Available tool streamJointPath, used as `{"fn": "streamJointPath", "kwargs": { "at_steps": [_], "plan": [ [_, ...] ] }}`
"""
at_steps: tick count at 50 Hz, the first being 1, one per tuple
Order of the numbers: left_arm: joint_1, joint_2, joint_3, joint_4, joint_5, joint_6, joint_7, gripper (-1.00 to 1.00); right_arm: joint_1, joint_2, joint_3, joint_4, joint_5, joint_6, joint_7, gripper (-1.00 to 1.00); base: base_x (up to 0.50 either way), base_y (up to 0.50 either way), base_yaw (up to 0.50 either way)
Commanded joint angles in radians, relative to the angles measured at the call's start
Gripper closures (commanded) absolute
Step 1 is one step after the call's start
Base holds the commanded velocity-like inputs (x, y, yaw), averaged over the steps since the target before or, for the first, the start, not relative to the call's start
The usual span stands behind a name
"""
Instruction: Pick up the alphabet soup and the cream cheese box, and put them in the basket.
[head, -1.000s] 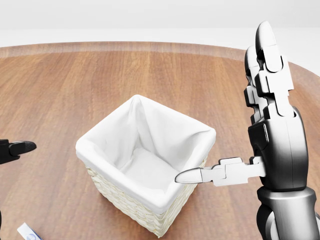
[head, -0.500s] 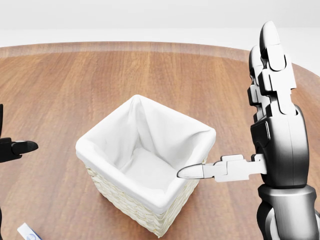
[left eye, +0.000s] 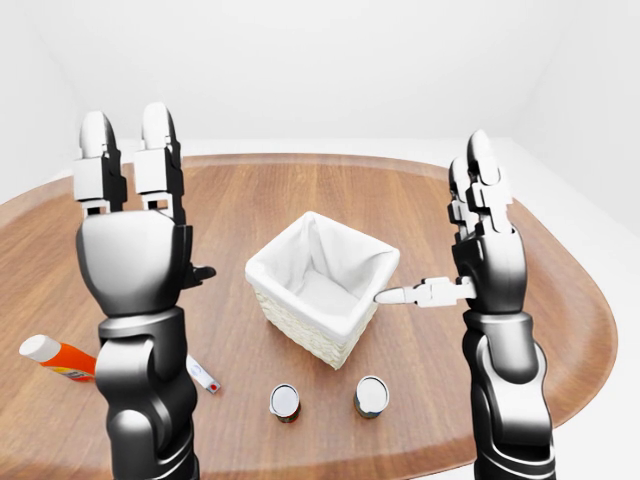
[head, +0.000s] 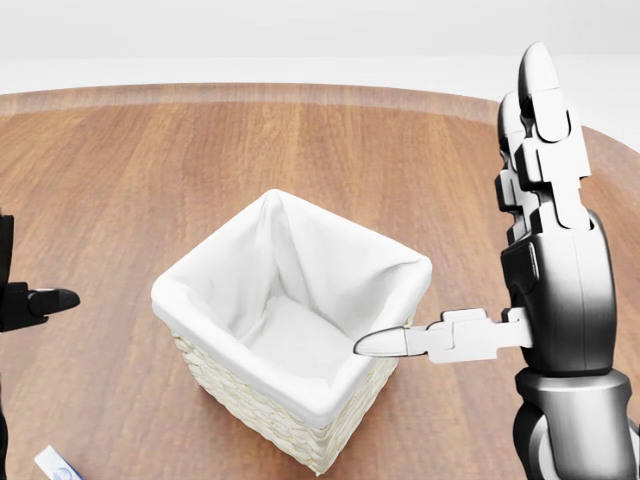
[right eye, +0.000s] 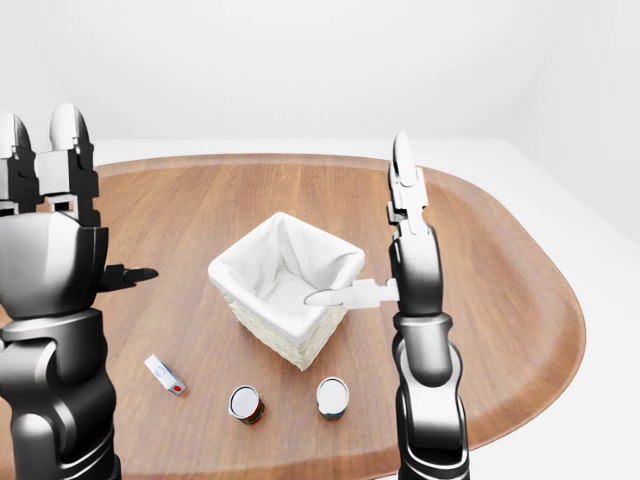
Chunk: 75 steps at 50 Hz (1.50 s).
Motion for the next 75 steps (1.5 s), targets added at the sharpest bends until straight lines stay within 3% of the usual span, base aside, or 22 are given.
{"fn": "streamJointPath", "kwargs": {
  "at_steps": [1,28,38,41,50,75],
  "plan": [
    [0.059,-0.009,-0.008,0.027,0.007,-0.019,0.02,-1.0,0.0,0.001,0.001,0.011,-0.011,0.0,0.0,-1.0,0.0,0.0,0.0],
    [0.189,0.0,0.038,0.126,0.05,-0.108,0.108,-1.0,-0.004,0.003,0.009,0.009,-0.03,0.0,0.004,-1.0,0.0,0.0,0.0],
    [0.257,-0.015,0.021,0.188,0.08,-0.153,0.177,-1.0,-0.004,0.003,0.009,0.02,-0.028,0.0,0.003,-1.0,0.0,0.0,0.0],
    [0.266,-0.016,0.024,0.219,0.096,-0.148,0.192,-1.0,-0.006,0.004,0.008,0.009,-0.026,0.0,0.005,-1.0,0.0,0.0,0.0],
    [0.301,-0.008,0.013,0.276,0.114,-0.167,0.237,-1.0,-0.003,0.002,0.008,0.018,-0.022,0.0,0.003,-1.0,0.0,0.0,0.0],
    [0.374,0.021,0.082,0.374,0.124,-0.174,0.282,-1.0,-0.003,0.004,0.013,0.009,-0.029,0.0,0.005,-1.0,0.0,0.0,0.0]
  ]
}}
